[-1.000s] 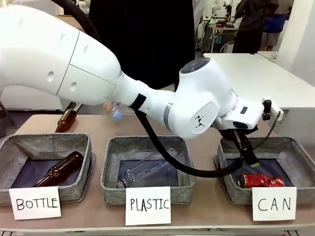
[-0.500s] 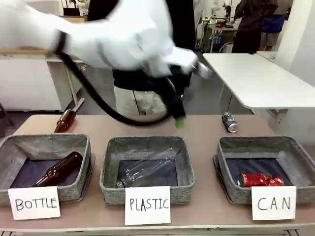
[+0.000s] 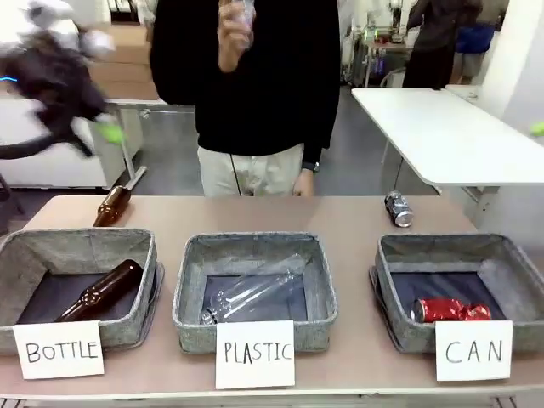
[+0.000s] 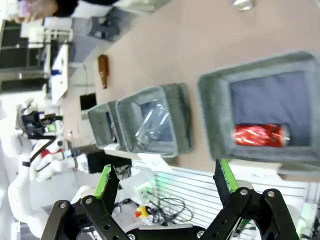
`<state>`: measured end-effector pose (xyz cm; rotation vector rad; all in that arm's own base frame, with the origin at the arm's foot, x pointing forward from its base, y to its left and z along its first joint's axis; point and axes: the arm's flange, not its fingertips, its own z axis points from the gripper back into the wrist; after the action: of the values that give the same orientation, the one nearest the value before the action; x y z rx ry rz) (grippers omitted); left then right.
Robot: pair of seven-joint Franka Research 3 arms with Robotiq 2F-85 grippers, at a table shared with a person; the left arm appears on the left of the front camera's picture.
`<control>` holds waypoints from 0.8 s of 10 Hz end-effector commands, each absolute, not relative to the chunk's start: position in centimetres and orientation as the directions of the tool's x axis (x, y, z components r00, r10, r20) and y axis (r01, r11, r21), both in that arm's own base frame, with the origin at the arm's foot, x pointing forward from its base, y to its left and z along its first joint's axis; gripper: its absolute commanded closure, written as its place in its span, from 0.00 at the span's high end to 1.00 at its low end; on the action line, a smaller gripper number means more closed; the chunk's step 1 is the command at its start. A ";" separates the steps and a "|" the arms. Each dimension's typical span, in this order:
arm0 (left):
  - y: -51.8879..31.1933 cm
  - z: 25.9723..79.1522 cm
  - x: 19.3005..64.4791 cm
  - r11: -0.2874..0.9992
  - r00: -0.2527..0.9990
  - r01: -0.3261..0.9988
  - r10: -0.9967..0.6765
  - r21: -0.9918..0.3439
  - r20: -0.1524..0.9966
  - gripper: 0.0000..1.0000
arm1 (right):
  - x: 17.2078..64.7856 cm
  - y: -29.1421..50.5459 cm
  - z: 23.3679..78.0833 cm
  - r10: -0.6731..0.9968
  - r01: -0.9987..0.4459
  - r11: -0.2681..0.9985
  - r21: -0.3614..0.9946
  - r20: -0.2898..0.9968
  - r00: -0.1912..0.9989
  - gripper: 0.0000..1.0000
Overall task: Sort the can waste into the basket.
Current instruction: Pick up the can waste from the table and place it in the right Fabric basket.
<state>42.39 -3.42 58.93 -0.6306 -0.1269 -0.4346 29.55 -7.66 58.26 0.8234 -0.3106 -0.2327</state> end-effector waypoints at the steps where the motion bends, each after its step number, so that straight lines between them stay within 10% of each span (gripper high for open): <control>1: 5.4 57.4 41.4 0.598 0.950 0.280 -0.061 -0.751 0.306 1.00 | 32.2 -2.7 58.0 -0.315 0.089 0.581 0.809 0.123 0.941 1.00; 3: 14.2 54.9 40.4 0.276 0.929 0.304 0.125 -0.912 0.347 1.00 | 33.8 0.1 58.4 -0.374 0.138 0.449 0.883 0.045 0.926 1.00; 4: 9.2 57.0 40.1 0.611 0.960 0.266 -0.097 -0.746 0.263 1.00 | 32.2 -1.6 58.0 -0.292 0.078 0.584 0.808 0.119 0.949 1.00; 8: 9.2 57.0 40.1 0.611 0.960 0.266 -0.097 -0.746 0.263 1.00 | 32.2 -1.6 58.0 -0.292 0.078 0.584 0.808 0.119 0.949 1.00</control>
<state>40.53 8.12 57.02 -0.9059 -0.2017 -0.2307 32.40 -1.28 58.13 0.9271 -0.2500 -0.2419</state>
